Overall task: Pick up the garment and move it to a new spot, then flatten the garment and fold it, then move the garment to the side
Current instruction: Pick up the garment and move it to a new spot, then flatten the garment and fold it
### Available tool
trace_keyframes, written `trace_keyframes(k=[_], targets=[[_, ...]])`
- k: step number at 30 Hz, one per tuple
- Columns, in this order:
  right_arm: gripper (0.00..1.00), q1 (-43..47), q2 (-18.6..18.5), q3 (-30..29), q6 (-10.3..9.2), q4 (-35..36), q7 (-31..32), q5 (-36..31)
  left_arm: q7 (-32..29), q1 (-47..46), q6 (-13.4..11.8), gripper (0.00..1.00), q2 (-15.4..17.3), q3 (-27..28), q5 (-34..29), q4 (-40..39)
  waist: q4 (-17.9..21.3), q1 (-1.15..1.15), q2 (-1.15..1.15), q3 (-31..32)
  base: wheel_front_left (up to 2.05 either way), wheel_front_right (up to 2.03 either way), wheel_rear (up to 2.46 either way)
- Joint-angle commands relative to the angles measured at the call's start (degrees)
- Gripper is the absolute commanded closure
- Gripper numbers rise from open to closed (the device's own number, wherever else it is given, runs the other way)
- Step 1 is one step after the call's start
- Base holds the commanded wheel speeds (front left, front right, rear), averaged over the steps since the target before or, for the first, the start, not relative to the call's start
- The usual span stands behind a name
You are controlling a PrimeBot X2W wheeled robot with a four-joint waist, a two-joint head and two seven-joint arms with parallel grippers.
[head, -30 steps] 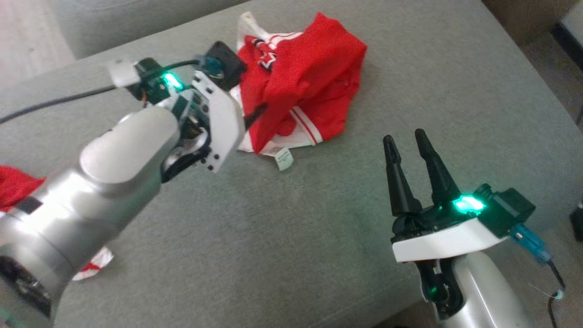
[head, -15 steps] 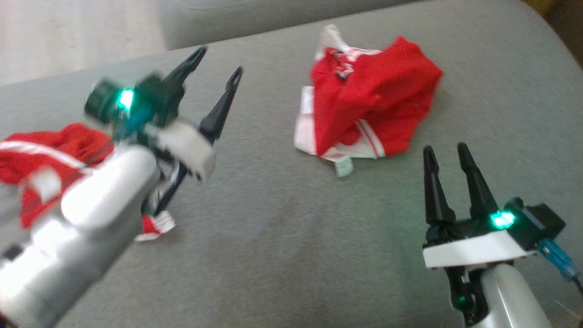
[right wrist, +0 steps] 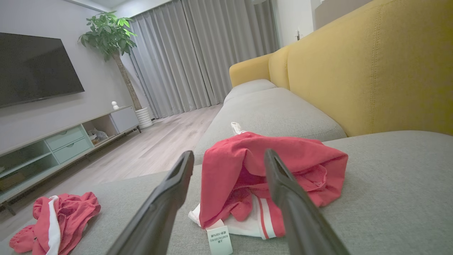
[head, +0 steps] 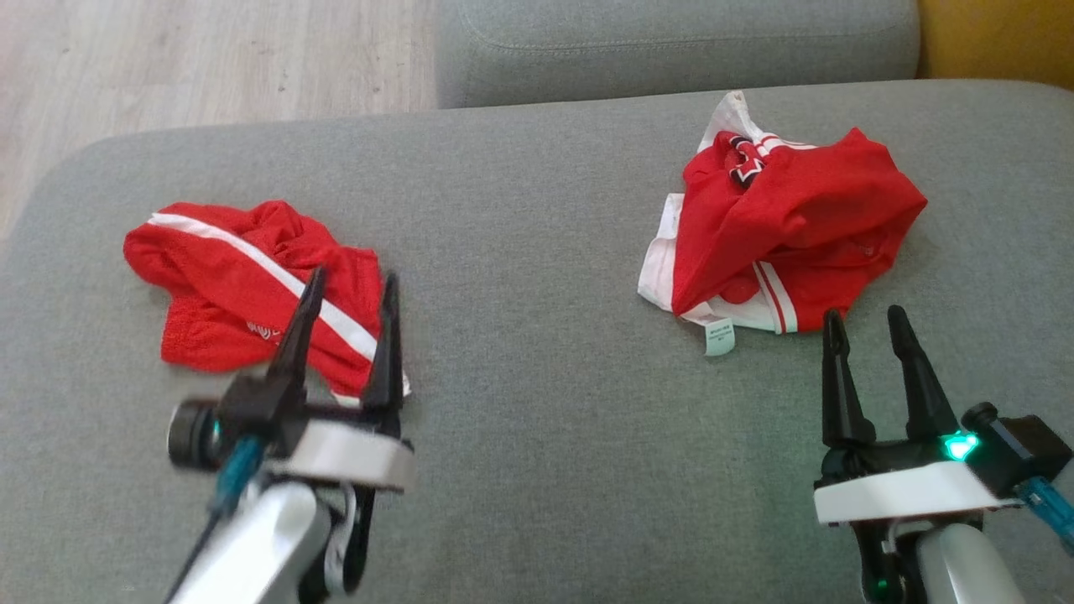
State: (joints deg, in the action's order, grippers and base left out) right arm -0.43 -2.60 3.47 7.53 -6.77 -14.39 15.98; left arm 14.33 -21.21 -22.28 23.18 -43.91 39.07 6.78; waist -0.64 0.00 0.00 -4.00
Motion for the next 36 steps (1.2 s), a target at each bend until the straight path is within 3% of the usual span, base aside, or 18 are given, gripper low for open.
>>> trace_keyframes(k=[1,9,13,22,30,31,33,36], targets=[[0.00,-0.4,-0.3,1.5,-0.04,1.9,-0.6,-0.7,0.7,3.5,0.7,0.00,-1.6,7.5,-4.0,-3.0,0.0,0.00,0.00,-0.1,0.00,0.00,0.00],[0.00,-1.0,-0.3,2.5,-0.04,0.6,-0.6,-3.3,0.7,7.0,8.3,0.00,-7.7,12.2,-11.3,-0.3,-2.3,0.00,0.00,-1.5,0.00,0.00,0.00],[0.00,-3.0,-0.3,2.5,-0.04,-1.6,-0.6,-5.2,0.7,6.6,10.5,0.00,-9.6,13.0,-13.2,0.7,-3.6,0.00,0.00,-3.1,0.00,0.00,0.00],[0.00,-14.1,-0.3,2.5,-0.04,-16.8,4.1,-4.9,0.7,5.3,16.1,0.00,-14.3,13.3,-17.1,5.1,-8.8,0.00,0.00,-7.7,0.00,0.00,0.00],[0.00,-22.7,-0.3,-3.4,-0.04,-30.2,4.4,-7.9,0.7,4.4,18.5,0.00,-17.8,13.4,-19.4,7.9,-12.6,0.00,0.00,-9.7,0.00,0.00,0.00],[0.04,-23.5,-0.3,-3.9,-0.04,-31.5,4.0,-8.1,0.7,4.3,18.7,0.00,-18.1,13.6,-19.5,8.1,-12.8,0.00,0.00,-9.8,0.00,0.00,0.00],[1.00,-25.0,-0.3,-3.8,-0.04,-32.9,2.4,-7.6,0.7,4.2,19.2,0.00,-18.4,14.2,-19.6,8.4,-13.1,0.00,0.00,-9.7,0.00,0.00,0.00],[1.00,-26.3,-0.3,-1.2,-0.04,-32.8,0.7,-6.6,0.7,4.5,19.5,0.00,-18.8,15.3,-20.1,8.9,-12.8,0.00,0.00,-9.0,0.00,0.00,0.00]])
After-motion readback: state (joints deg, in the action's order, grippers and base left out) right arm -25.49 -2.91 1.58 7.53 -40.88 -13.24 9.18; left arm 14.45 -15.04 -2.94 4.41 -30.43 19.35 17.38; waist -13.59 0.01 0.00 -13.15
